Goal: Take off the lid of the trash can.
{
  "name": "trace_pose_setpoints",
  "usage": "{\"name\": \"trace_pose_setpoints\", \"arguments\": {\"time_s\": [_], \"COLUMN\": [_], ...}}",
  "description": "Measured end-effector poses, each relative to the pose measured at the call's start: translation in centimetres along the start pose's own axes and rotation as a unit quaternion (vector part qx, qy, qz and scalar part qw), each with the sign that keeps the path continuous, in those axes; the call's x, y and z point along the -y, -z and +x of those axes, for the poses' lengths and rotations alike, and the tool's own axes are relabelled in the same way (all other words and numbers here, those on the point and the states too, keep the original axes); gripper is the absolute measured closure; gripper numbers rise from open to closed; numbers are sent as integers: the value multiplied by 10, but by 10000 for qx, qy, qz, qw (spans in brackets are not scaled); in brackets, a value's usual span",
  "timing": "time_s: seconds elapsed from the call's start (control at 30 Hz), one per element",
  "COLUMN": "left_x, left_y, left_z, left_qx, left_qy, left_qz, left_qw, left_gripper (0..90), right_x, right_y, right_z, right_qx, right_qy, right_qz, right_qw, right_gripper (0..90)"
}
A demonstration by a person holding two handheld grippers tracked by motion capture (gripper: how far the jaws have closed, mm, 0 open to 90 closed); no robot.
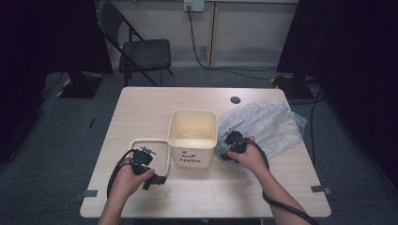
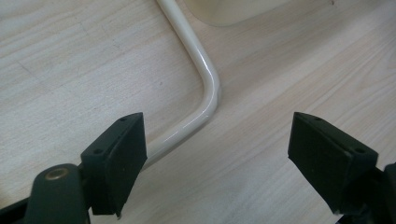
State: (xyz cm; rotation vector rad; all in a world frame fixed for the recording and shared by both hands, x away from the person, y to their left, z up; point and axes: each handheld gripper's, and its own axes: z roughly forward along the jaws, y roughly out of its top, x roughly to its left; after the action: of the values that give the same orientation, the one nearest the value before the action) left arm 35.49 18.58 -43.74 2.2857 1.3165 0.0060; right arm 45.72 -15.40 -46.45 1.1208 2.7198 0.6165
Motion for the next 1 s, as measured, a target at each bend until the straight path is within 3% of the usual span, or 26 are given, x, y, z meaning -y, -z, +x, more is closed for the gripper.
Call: {"name": "trace_pose_setpoints", "arguments": {"time_s": [0.1,0.17,0.33,0.37,0.57,0.63,0.83,0.93,1.0], "left_x": [1,1,-1,-1,-2,-4,-11,-16,-20], "left_y": [0,1,4,4,2,3,15,26,35], "left_z": [0,1,3,2,0,0,-1,-2,-4], "left_qx": [18,50,-3,1,-6,10,-24,-100,-76], "left_qy": [38,34,21,96,63,-10,-129,-158,-190], "left_qz": [0,16,10,-8,67,91,54,11,-66], "left_qw": [10000,10000,10000,10000,10000,10000,9999,9998,9998], "left_gripper": [189,189,189,189,186,186,182,182,182], "right_x": [0,1,2,1,-6,-10,-32,-46,-55], "right_y": [3,7,29,36,81,98,146,160,164], "right_z": [-2,-3,-11,-13,-16,-14,-4,7,16], "right_qx": [-8,-69,-163,-200,-117,-143,17,54,-62], "right_qy": [115,165,59,6,-10,-33,217,355,456], "right_qz": [145,108,-49,-92,-476,-652,-1029,-1187,-1253], "right_qw": [9998,9998,9998,9998,9988,9978,9945,9923,9910], "right_gripper": [677,725,755,758,763,765,769,769,769]}}
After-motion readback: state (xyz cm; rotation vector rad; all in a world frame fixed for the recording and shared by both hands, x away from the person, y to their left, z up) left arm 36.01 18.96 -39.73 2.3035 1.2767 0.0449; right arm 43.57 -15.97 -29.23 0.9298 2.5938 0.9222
